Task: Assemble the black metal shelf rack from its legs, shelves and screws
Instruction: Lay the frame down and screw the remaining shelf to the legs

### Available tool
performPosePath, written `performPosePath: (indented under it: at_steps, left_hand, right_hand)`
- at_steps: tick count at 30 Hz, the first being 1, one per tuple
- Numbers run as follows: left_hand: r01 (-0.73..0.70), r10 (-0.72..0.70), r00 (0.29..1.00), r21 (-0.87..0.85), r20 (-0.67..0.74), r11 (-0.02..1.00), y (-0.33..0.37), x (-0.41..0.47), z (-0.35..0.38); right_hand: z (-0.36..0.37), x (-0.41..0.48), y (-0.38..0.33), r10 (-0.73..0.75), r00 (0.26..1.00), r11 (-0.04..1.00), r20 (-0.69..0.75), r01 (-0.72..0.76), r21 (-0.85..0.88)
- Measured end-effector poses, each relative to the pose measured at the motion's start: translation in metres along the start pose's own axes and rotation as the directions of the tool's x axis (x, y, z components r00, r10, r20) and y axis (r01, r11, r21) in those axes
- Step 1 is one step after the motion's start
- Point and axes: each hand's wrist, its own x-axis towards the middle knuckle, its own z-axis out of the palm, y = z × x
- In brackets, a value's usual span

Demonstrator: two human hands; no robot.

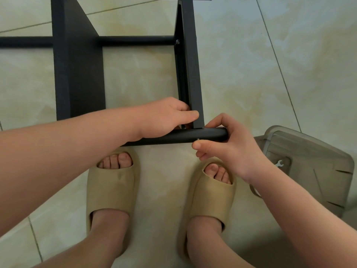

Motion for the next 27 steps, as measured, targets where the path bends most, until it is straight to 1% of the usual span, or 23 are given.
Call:
performPosePath:
  at_steps: [3,7,10,11,15,19,23,25,27]
  left_hand:
    - [0.007,-0.007,1.0,0.015,-0.011,1.0,0.001,0.0,0.002]
    - [0.0,0.001,0.999,0.019,-0.038,1.0,0.002,0.001,0.005]
    - [-0.03,0.036,0.996,0.076,-0.08,0.997,0.003,0.002,0.007]
    - [-0.04,0.048,0.995,0.086,-0.093,0.995,0.002,0.003,0.007]
    - [-0.063,0.076,0.987,0.098,-0.141,0.993,0.001,0.006,0.007]
    - [-0.062,0.069,0.988,0.057,-0.141,0.996,0.001,0.006,0.005]
    - [-0.058,0.066,0.988,0.061,-0.141,0.996,-0.002,0.004,0.005]
    - [-0.076,0.085,0.985,0.06,-0.152,0.995,-0.001,0.004,0.006]
    - [-0.084,0.093,0.981,0.058,-0.168,0.995,0.001,0.005,0.005]
  right_hand:
    - [0.001,-0.003,0.002,0.005,1.0,1.0,-0.022,-0.006,-0.02]
    - [0.005,-0.005,0.007,0.057,0.997,0.998,-0.057,-0.055,0.04]
    - [0.003,-0.002,0.004,-0.026,0.997,0.994,-0.077,0.018,-0.107]
    - [0.003,-0.001,0.003,-0.044,0.996,0.991,-0.078,0.033,-0.131]
    - [0.004,-0.002,0.007,-0.056,0.992,0.994,-0.11,0.046,-0.099]
    - [0.006,-0.004,0.008,-0.054,0.988,0.996,-0.144,0.043,-0.081]
    - [0.008,-0.007,0.013,-0.026,0.992,0.999,-0.127,0.029,0.023]
    - [0.008,-0.007,0.013,-0.054,0.988,0.998,-0.146,0.052,-0.022]
    - [0.006,-0.004,0.012,-0.126,0.974,0.983,-0.188,0.097,-0.156]
